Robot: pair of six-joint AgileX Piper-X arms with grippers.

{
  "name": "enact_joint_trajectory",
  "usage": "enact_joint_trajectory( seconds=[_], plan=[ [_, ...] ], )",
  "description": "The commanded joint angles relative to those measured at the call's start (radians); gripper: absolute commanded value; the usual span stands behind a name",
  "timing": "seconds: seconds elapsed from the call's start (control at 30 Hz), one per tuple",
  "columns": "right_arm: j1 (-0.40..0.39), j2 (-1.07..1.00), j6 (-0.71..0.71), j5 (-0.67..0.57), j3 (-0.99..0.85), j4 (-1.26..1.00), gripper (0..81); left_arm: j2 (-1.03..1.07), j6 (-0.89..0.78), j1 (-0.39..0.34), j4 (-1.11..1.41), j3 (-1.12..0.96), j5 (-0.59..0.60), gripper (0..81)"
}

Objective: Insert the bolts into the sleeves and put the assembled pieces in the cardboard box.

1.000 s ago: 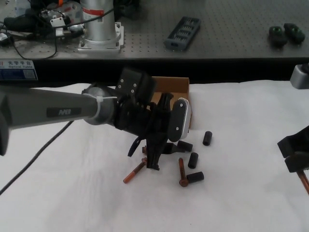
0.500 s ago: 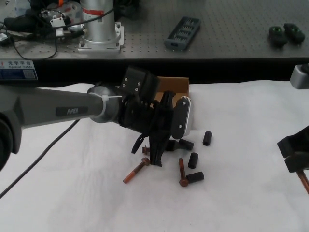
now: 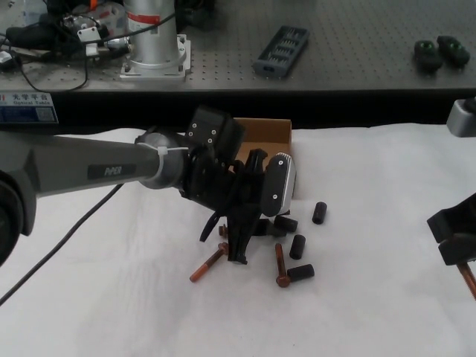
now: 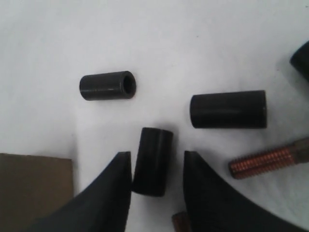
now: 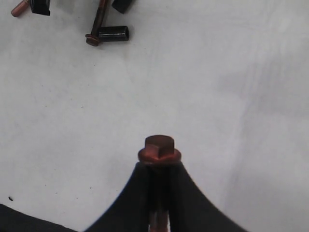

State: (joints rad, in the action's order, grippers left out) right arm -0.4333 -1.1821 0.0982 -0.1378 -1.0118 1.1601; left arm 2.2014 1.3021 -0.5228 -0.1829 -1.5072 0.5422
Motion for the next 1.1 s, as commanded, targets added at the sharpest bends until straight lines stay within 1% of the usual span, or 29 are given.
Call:
enact_joint_trajectory(
  seconds=[0.0, 0.07, 0.17, 0.47, 0.53, 0.67, 0.9, 1.0, 1.07],
  plan=[
    [0.0, 0.015, -0.01, -0.014, -0.002, -0.004, 2.8, 0.02, -0.009, 0.001, -0.042, -0.009, 0.016, 26.5],
    [0.0, 0.015, -0.01, -0.014, -0.002, -0.004, 2.8, 0.028, -0.013, 0.001, -0.069, -0.009, 0.025, 26.3],
    [0.0, 0.015, -0.01, -0.014, -0.002, -0.004, 2.8, 0.035, -0.013, -0.001, -0.1, -0.009, 0.025, 22.2],
    [0.0, 0.015, -0.01, -0.014, -0.003, -0.012, 2.8, 0.035, -0.019, -0.003, -0.1, -0.016, 0.02, 5.5],
    [0.0, 0.015, -0.01, -0.014, -0.003, -0.012, 2.8, 0.028, -0.028, -0.01, -0.1, -0.016, -0.014, 0.6],
    [0.0, 0.015, -0.01, -0.014, -0.003, -0.012, 2.8, -0.003, -0.046, -0.021, -0.1, -0.016, -0.072, 0.6],
    [0.0, 0.032, -0.01, -0.014, -0.003, -0.02, 2.8, -0.12, -0.209, -0.023, -0.158, -0.016, -0.147, 0.6],
    [0.0, 0.041, -0.01, -0.014, -0.003, -0.036, 2.8, -0.182, -0.285, -0.023, -0.212, -0.016, -0.247, 0.6],
    [0.0, 0.045, -0.01, -0.014, -0.003, -0.055, 2.8, -0.226, -0.403, -0.023, -0.24, -0.016, -0.353, 0.6]
  ],
)
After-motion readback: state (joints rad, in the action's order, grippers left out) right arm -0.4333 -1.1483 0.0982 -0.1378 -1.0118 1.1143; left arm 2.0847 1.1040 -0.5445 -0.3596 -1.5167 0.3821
